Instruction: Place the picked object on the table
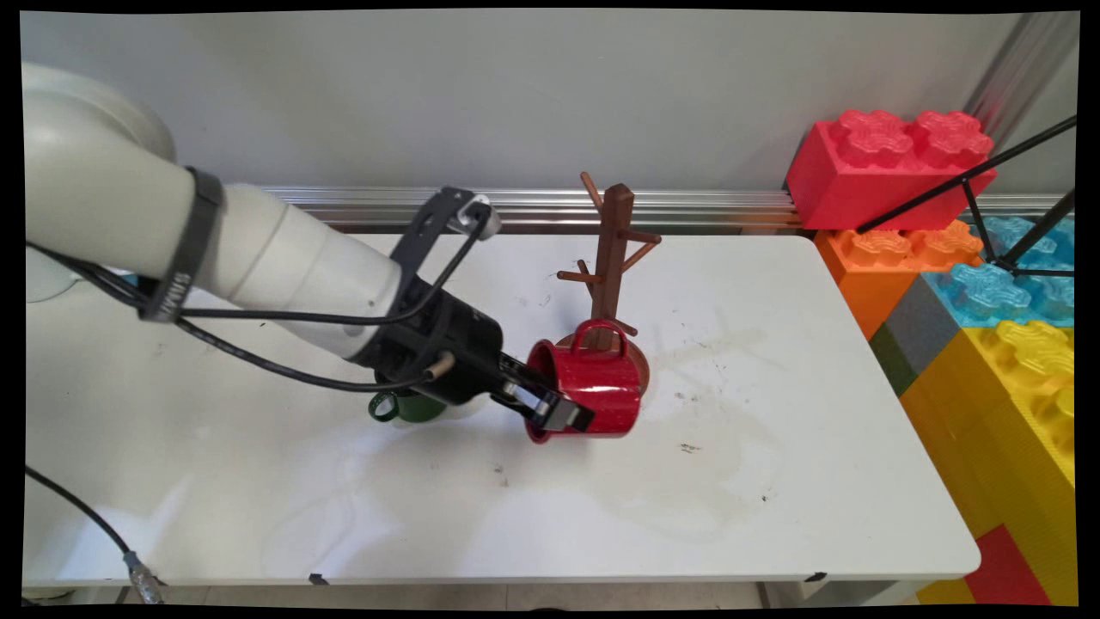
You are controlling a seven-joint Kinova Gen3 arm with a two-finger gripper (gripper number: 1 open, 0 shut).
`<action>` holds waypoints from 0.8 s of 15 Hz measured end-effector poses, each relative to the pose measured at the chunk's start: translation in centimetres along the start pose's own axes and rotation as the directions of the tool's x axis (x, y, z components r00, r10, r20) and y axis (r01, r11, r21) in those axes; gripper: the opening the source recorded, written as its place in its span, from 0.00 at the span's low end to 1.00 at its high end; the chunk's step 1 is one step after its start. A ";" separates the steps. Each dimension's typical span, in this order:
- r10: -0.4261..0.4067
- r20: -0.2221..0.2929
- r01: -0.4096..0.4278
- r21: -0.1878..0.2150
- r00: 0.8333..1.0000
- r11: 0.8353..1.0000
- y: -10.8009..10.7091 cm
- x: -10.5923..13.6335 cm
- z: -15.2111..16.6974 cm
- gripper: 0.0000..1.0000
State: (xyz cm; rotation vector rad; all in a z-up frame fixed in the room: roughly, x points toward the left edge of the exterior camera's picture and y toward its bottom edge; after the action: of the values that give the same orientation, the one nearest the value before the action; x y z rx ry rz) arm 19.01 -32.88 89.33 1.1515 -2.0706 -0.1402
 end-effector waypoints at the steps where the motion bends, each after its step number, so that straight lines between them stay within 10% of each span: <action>1: 0.013 0.011 -0.013 0.011 1.000 1.000 0.1 0.2 -0.5 0.00; 12: 0.124 0.174 -0.148 0.132 0.977 0.980 2.2 3.7 -5.1 0.00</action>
State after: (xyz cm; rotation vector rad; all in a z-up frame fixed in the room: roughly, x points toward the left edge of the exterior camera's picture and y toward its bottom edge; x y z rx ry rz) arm 19.67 -33.20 95.93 1.1101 -2.3318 -0.0197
